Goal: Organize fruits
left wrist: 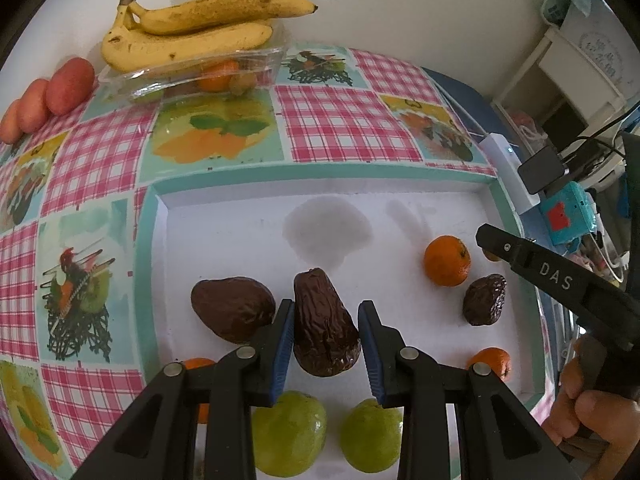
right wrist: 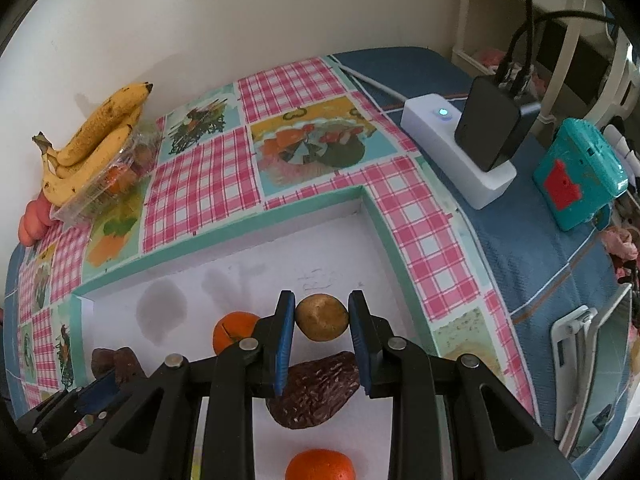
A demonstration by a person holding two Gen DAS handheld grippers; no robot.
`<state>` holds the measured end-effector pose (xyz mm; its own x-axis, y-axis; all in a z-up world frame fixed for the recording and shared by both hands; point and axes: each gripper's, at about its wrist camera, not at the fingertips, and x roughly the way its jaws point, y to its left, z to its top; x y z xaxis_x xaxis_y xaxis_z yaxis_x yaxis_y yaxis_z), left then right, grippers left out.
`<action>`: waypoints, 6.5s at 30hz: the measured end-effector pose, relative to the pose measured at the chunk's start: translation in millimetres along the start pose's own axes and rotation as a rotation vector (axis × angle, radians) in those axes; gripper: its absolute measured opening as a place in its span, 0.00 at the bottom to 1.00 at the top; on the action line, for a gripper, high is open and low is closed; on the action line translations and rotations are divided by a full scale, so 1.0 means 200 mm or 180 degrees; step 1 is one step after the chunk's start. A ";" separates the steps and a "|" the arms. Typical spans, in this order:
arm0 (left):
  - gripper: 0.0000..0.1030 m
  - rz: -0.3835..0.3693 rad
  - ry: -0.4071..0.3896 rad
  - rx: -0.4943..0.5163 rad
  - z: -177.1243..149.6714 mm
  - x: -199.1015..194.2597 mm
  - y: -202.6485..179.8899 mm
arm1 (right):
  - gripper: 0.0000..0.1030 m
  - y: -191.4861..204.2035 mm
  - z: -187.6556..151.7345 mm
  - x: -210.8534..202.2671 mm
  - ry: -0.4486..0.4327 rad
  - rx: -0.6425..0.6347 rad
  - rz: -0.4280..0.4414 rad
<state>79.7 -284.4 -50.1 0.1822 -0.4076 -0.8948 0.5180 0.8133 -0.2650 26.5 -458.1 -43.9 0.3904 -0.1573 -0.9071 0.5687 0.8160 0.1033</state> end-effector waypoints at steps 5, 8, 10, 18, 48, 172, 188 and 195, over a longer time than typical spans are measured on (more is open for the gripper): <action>0.33 0.0003 0.0030 -0.0045 0.00 0.02 0.02 | 0.28 -0.01 -0.01 0.05 0.0046 0.0005 0.0006; 0.33 0.0001 0.0027 -0.0045 -0.01 0.02 0.02 | 0.28 -0.01 -0.02 0.06 0.0042 0.0013 0.0008; 0.34 -0.0014 0.0038 -0.0052 -0.01 0.02 0.02 | 0.28 0.00 -0.01 0.06 0.0037 -0.0003 -0.0008; 0.35 -0.0026 0.0070 -0.0115 -0.01 0.04 0.03 | 0.28 0.02 -0.02 0.07 0.0050 -0.0083 -0.0049; 0.75 0.0193 -0.0101 -0.0162 0.08 -0.21 0.10 | 0.51 0.11 0.02 -0.12 0.0034 -0.0289 -0.0222; 1.00 0.1593 -0.0189 -0.0727 -0.88 -0.85 0.70 | 0.89 0.67 -0.93 -0.58 0.0171 -0.1158 0.0091; 1.00 0.1599 -0.0192 -0.0695 -0.88 -0.83 0.70 | 0.89 0.68 -0.93 -0.59 0.0173 -0.1178 0.0089; 1.00 0.1591 -0.0179 -0.0694 -0.89 -0.83 0.70 | 0.89 0.68 -0.94 -0.58 0.0182 -0.1192 0.0086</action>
<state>-26.4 -30.0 -2.4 0.4092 0.0339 -0.9118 0.1728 0.9784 0.1139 -77.2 -224.6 -0.1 0.3547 -0.1103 -0.9284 0.2505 0.9679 -0.0192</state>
